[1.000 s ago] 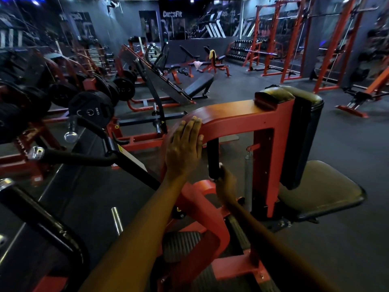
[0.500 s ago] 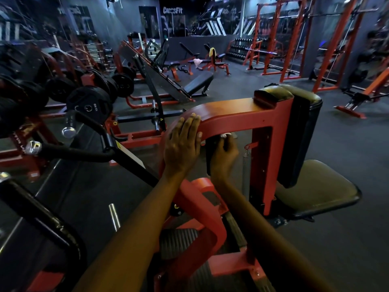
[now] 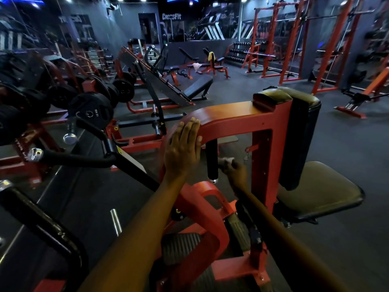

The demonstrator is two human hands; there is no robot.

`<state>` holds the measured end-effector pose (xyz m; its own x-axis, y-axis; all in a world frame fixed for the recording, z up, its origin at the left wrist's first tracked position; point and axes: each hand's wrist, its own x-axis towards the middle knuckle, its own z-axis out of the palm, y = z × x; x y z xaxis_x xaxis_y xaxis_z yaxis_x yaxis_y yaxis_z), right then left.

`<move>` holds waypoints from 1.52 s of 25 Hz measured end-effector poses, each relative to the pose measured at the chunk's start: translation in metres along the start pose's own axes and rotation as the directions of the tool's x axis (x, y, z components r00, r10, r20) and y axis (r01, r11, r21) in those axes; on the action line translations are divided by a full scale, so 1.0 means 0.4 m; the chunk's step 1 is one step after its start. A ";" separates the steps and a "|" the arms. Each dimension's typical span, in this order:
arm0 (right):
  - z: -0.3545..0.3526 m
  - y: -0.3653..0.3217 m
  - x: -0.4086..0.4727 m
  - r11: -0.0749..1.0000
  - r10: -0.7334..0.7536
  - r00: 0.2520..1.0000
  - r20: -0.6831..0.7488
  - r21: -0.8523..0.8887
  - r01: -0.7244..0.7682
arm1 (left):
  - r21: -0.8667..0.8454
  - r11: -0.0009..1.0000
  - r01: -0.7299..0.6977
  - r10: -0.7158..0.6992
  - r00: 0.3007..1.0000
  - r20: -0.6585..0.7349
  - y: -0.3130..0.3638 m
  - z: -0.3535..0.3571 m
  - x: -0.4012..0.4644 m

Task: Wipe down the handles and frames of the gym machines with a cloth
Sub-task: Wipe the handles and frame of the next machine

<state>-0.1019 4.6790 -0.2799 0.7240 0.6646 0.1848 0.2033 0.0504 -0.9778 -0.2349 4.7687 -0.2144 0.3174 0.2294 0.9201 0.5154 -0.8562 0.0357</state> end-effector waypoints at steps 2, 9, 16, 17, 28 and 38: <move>0.004 -0.084 0.020 0.986 -0.069 0.997 -0.034 0.150 0.073 | 0.001 1.000 -0.005 0.005 1.000 -0.009 -0.001 0.001 0.002; -0.012 -0.022 -0.043 0.940 -0.220 0.973 0.072 -0.250 0.231 | 0.034 0.999 -0.010 0.012 0.999 -0.033 0.001 0.000 0.002; -0.025 -0.108 0.064 -0.201 -0.804 0.080 0.589 -0.396 0.896 | 0.045 0.999 -0.008 0.009 1.000 -0.003 -0.001 0.000 0.004; -0.017 -0.125 0.091 -0.325 -0.766 0.016 0.643 -0.410 0.852 | 0.043 0.999 0.000 0.000 1.000 0.009 0.001 -0.003 0.001; -0.170 0.055 0.105 -0.378 -0.381 0.055 0.923 -0.210 0.902 | 0.064 0.998 -0.005 0.005 1.000 0.012 0.003 -0.005 0.002; 0.033 -0.074 0.032 0.975 -0.165 0.980 0.110 -0.130 0.179 | 0.070 0.997 0.011 -0.014 0.999 0.036 0.001 -0.005 0.003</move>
<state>-0.1075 4.6959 -0.2501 0.6037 0.7250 0.3315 0.4133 0.0710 -0.9078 -0.2359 4.7679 -0.2125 0.3386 0.2577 0.9050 0.5734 -0.8191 0.0187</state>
